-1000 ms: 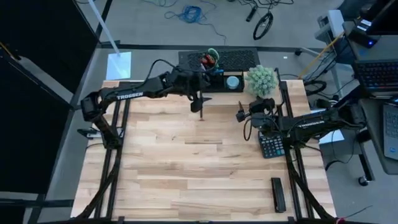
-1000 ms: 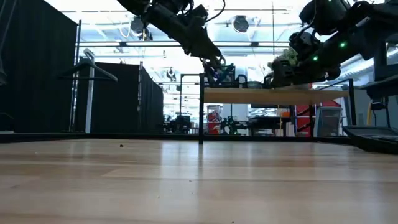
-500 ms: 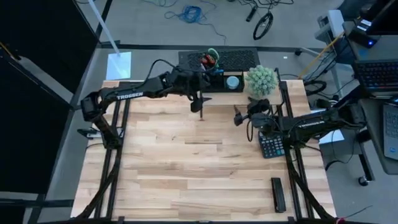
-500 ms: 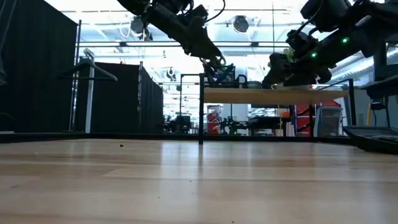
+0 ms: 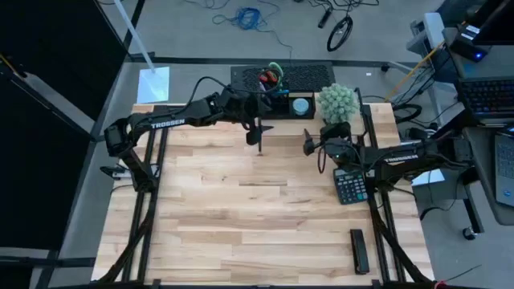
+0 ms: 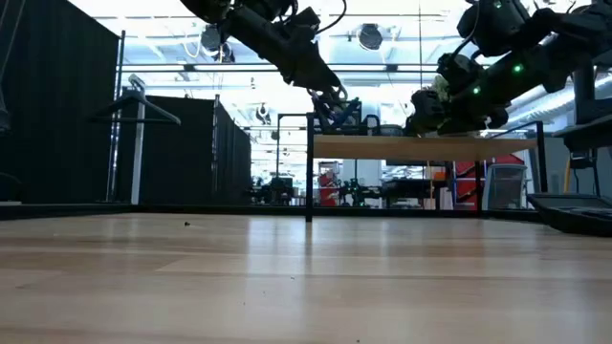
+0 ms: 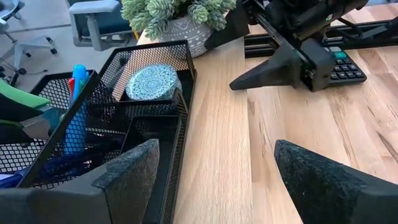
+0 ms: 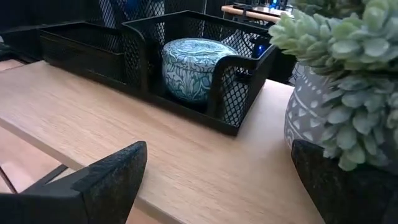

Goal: Pick and place office supplies into organizer
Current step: Put the gray patterned vase plant on the wooden shelf

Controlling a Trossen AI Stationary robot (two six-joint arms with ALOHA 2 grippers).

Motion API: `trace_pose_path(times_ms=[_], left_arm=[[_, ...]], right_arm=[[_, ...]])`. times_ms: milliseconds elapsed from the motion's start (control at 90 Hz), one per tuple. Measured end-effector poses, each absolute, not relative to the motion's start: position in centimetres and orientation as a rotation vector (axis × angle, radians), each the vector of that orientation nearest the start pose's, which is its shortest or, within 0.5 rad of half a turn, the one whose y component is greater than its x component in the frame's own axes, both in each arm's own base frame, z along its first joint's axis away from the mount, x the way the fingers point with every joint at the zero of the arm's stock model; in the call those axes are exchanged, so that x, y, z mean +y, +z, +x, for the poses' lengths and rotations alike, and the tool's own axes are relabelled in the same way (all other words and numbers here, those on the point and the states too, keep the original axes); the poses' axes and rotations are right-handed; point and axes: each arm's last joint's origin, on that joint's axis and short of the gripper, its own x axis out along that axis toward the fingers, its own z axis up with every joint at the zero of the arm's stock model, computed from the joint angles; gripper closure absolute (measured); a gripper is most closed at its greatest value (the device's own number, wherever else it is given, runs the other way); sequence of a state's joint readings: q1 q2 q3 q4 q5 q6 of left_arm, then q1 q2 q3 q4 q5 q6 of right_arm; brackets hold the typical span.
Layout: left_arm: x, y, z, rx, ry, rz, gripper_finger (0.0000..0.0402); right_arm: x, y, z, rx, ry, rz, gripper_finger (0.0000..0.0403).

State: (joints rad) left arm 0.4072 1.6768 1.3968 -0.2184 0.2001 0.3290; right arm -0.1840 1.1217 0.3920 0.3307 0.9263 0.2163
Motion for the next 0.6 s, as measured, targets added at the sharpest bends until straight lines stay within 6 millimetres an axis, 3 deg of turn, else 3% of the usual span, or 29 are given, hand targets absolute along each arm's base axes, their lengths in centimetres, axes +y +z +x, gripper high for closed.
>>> trace_pose_path(times_ms=[389,600], left_arm=[[14.70,31.00,35.52,0.503,0.122,0.173,0.0093],[14.70,31.00,35.52,0.503,0.122,0.173,0.0093]], right_arm=[[-6.11,18.79,19.62,0.291,-1.192,0.009,0.0019],[-5.35,18.76,19.92,0.293,-1.118,0.020,0.0019]])
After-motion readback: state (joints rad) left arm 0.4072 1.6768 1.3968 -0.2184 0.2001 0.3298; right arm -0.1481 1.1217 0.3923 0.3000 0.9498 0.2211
